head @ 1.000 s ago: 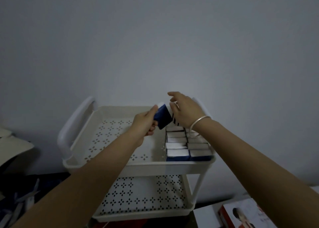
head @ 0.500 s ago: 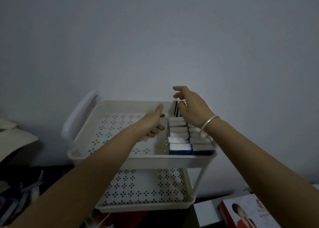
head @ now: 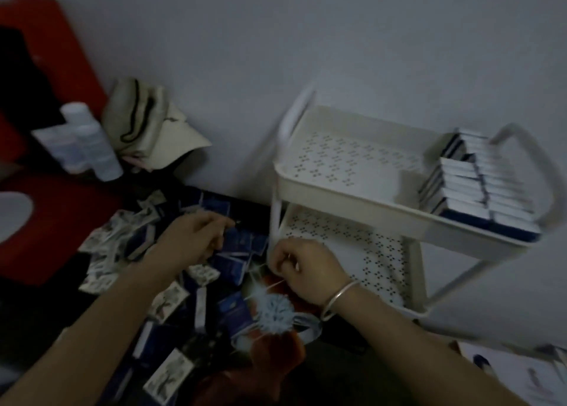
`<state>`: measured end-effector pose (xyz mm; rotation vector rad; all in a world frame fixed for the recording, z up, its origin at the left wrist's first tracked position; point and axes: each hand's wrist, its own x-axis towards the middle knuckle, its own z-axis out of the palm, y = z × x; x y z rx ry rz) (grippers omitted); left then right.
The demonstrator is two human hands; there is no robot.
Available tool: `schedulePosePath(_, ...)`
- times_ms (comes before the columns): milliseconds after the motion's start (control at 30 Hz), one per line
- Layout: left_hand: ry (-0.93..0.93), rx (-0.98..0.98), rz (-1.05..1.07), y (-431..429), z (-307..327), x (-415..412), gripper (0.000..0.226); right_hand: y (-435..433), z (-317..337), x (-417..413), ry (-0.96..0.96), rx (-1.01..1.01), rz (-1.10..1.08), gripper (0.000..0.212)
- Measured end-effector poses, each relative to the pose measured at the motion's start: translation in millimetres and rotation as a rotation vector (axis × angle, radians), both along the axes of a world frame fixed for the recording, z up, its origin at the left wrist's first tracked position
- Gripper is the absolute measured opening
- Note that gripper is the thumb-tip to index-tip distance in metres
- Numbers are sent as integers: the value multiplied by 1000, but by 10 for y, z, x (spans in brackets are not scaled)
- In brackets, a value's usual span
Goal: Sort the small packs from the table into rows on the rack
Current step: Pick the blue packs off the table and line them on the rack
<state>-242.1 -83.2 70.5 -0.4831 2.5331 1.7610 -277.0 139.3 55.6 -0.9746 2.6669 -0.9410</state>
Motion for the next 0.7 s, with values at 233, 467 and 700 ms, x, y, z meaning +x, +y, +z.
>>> schedulePosePath(233, -269, -446, -15, -501, -962, 531, 13, -617, -1376, 308, -428, 313, -218, 25)
schedulePosePath(467, -3, -724, -198, -431, -1278, 587, 35, -956, -1805, 481, -206, 548, -407, 91)
schedulePosePath(700, 142, -1127, -646, -473, -1566, 395, 72, -970, -1909, 551, -70, 598, -309, 83)
